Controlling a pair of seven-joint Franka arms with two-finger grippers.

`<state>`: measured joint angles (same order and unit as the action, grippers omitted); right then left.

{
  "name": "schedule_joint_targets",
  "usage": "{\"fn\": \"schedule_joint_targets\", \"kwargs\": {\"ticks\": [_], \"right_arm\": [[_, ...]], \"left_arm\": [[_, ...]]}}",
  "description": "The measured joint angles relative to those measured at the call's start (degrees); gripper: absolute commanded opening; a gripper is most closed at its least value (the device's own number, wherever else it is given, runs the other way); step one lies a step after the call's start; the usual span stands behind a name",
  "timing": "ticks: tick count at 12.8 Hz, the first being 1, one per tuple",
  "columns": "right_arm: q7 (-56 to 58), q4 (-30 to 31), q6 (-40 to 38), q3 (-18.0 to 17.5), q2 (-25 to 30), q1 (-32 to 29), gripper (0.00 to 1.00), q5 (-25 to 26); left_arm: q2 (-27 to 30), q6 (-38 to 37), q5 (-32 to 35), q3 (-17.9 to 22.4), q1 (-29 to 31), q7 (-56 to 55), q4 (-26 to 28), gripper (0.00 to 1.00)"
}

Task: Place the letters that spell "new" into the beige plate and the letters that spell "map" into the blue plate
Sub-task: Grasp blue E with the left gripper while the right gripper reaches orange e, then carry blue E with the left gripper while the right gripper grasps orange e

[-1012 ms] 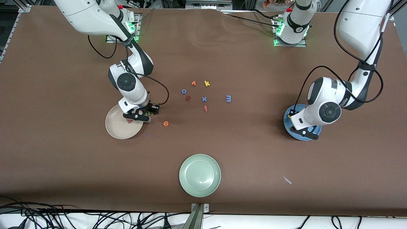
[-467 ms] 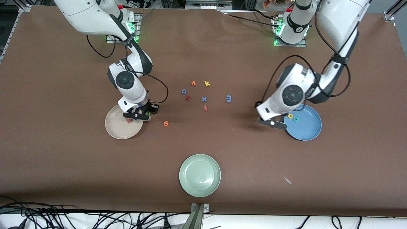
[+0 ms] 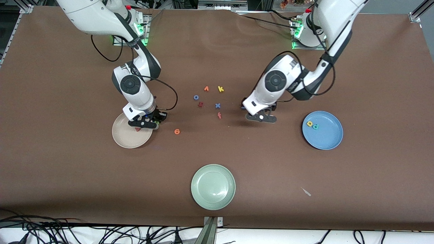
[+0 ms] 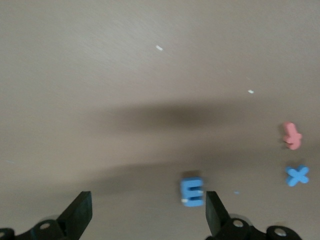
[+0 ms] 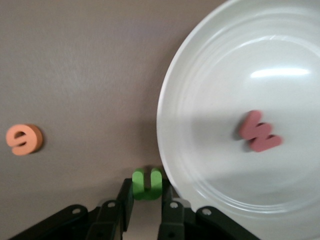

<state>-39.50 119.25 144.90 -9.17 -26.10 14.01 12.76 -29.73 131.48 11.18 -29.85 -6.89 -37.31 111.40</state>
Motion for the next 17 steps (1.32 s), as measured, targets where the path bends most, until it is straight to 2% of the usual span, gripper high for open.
{"fn": "schedule_joint_targets", "kwargs": {"ticks": [3, 5, 7, 8, 9, 10, 11, 13, 14, 16, 17], "right_arm": [[3.7, -7.2, -11.9, 0.0, 2.1, 0.0, 0.21, -0.1], [7.4, -7.8, -13.5, 0.1, 2.8, -0.8, 0.29, -0.3], [9.7, -6.7, -13.4, 0.4, 2.6, -2.6, 0.31, -0.3], [10.3, -5.4, -12.0, 0.4, 2.5, -3.6, 0.4, -0.3], [10.5, -3.8, -9.6, 0.4, 2.4, -4.2, 0.65, -0.3], [10.3, -2.4, -7.8, 0.4, 2.3, -4.4, 0.71, -0.4], [9.8, -1.7, -7.0, 0.3, 2.3, -4.3, 0.71, -0.5], [7.5, -1.7, -6.4, -0.2, 2.3, -4.3, 0.71, -0.6], [5.5, -2.2, -6.1, -1.1, 2.3, -4.2, 0.71, -0.7], [0.1, -4.5, -6.3, -4.3, 1.6, -4.1, 0.71, -0.9], [-3.3, -6.1, -6.4, -6.2, 0.5, -3.9, 0.71, -0.9]], "left_arm": [[-3.0, 1.0, 4.4, 0.0, -2.8, -8.1, 0.0, 0.91], [-4.7, 1.7, 4.9, 0.0, -3.8, -10.6, 0.0, 0.82], [-5.7, 1.9, 5.0, 0.0, -4.5, -11.6, 0.0, 0.74], [-6.0, 2.0, 5.0, 0.0, -4.6, -11.8, -0.1, 0.69], [-6.4, 2.0, 5.0, 0.0, -4.6, -11.9, -0.1, 0.65], [-6.7, 2.0, 5.5, 0.1, -4.6, -12.0, -0.1, 0.59], [-7.0, 2.0, 6.4, 0.1, -4.6, -12.5, -0.1, 0.57], [-7.6, 2.1, 6.8, 0.1, -4.6, -13.0, -0.5, 0.4], [-7.7, 2.1, 6.8, 0.2, -4.6, -13.3, -0.7, 0.38], [-7.8, 2.2, 6.8, 0.1, -4.7, -13.6, -0.9, 0.18], [-7.8, 2.2, 6.8, 0.1, -4.7, -13.8, -0.9, 0.05]]}}
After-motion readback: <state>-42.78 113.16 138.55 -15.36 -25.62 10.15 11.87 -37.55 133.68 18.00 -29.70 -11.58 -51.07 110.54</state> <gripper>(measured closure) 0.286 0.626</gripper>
